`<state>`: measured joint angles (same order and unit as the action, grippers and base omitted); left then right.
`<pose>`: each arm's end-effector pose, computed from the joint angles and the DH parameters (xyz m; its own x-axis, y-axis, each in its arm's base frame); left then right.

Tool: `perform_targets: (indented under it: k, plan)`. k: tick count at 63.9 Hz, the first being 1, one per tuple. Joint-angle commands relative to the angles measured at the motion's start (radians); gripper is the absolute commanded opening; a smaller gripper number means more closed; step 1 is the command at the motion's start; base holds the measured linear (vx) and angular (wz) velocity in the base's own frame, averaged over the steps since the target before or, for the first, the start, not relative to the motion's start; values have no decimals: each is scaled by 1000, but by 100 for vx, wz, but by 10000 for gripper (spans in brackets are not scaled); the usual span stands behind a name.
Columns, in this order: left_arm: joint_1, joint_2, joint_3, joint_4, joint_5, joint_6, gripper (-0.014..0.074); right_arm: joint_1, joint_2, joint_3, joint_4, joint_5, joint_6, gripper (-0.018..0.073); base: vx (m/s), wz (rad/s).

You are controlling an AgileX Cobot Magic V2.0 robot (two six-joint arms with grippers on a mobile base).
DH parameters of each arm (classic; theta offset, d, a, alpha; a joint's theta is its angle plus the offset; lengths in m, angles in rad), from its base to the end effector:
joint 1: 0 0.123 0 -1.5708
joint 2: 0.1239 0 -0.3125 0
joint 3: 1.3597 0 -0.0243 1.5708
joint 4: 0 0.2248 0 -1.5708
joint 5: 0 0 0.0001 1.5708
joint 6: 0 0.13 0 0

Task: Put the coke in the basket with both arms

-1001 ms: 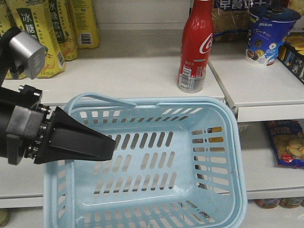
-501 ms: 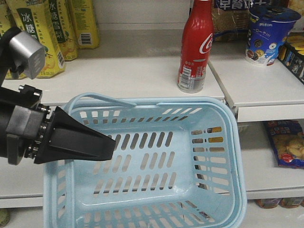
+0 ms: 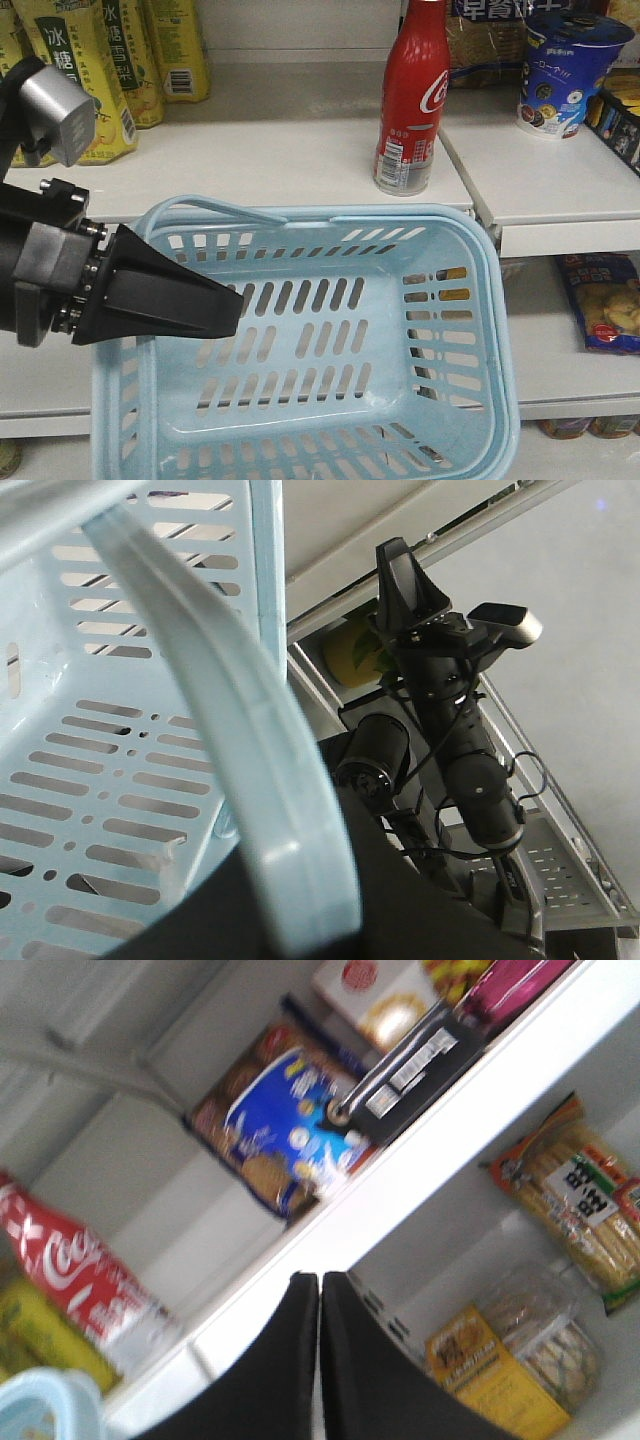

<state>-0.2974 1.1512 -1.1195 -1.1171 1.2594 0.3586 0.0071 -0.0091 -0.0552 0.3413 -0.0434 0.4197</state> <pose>0.1345 -0.1576 0.4067 -0.8580 0.1541 -0.4900 0.5096 0.3741 -0.7748 0.0357 -0.0016 0.2415 0.1434 0.6904 -0.7091 -0.1266 0.7234 0.6787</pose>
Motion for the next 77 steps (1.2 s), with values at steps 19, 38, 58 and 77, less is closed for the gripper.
perform_targets:
  k: [19, 38, 58, 77]
  plan:
    - [-4, -25, -26, -99, -15, 4, -8, -4, 112, -481, -1, 480, -491, 287, 0, 0]
    - [-4, -25, -26, -99, -15, 4, -8, -4, 320, -600, 415, 457, -1004, 697, 0, 0]
    - [-4, -25, -26, -99, -15, 4, -8, -4, 677, -793, 939, 557, -1559, 651, 0, 0]
    - [-4, -25, -26, -99, -15, 4, -8, -4, 986, -981, 1137, 642, -1827, 643, 0, 0]
